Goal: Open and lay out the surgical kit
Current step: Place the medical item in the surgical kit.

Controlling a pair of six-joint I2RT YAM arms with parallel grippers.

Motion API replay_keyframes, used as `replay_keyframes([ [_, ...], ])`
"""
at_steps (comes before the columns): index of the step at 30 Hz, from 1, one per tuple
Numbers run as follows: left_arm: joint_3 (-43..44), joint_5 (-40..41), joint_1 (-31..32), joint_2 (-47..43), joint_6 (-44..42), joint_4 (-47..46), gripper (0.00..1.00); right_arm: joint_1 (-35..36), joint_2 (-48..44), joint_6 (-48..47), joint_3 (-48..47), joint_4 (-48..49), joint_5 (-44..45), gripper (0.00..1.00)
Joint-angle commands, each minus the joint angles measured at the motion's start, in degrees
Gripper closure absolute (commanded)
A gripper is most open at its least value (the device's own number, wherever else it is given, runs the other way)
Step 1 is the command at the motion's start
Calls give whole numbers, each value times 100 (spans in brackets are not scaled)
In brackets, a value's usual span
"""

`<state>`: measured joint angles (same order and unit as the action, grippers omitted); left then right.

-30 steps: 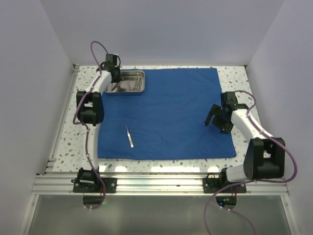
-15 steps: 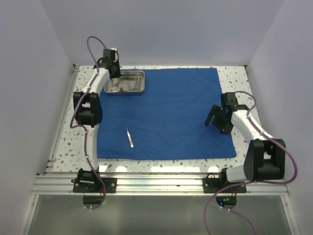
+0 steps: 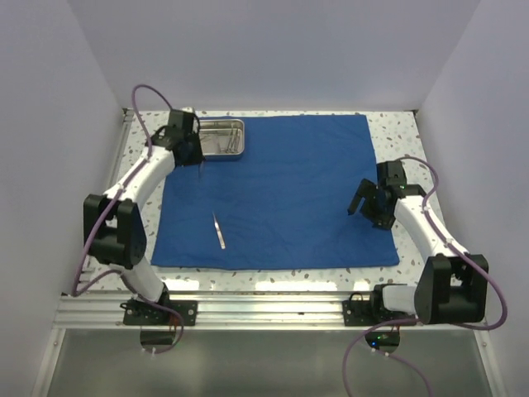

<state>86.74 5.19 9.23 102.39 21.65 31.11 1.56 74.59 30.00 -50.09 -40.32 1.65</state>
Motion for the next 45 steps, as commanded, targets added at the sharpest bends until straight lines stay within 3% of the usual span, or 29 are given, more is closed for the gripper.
replay_keyframes([
  [1,-1297,325,393,-1129,637,202,100,11,-313,23,78,-3,-139,17],
  [5,-2772,710,842,-2099,1481,509,100,20,-568,32,209,-38,-147,17],
  [10,-3953,642,1186,-2899,2106,370,100,20,-744,15,368,-73,-314,17],
  [19,-5219,342,1458,-2822,2441,-851,100,20,-928,-152,350,-310,-235,17],
  [36,-3841,1080,1502,-1985,1702,-791,100,28,-1113,-29,456,-354,-183,17],
  [41,-3112,1212,1502,-2284,2061,382,100,20,-1131,-3,465,-381,-87,17],
  [45,-3119,1099,1511,-2776,2352,1027,100,20,-1104,41,491,-346,-77,17],
])
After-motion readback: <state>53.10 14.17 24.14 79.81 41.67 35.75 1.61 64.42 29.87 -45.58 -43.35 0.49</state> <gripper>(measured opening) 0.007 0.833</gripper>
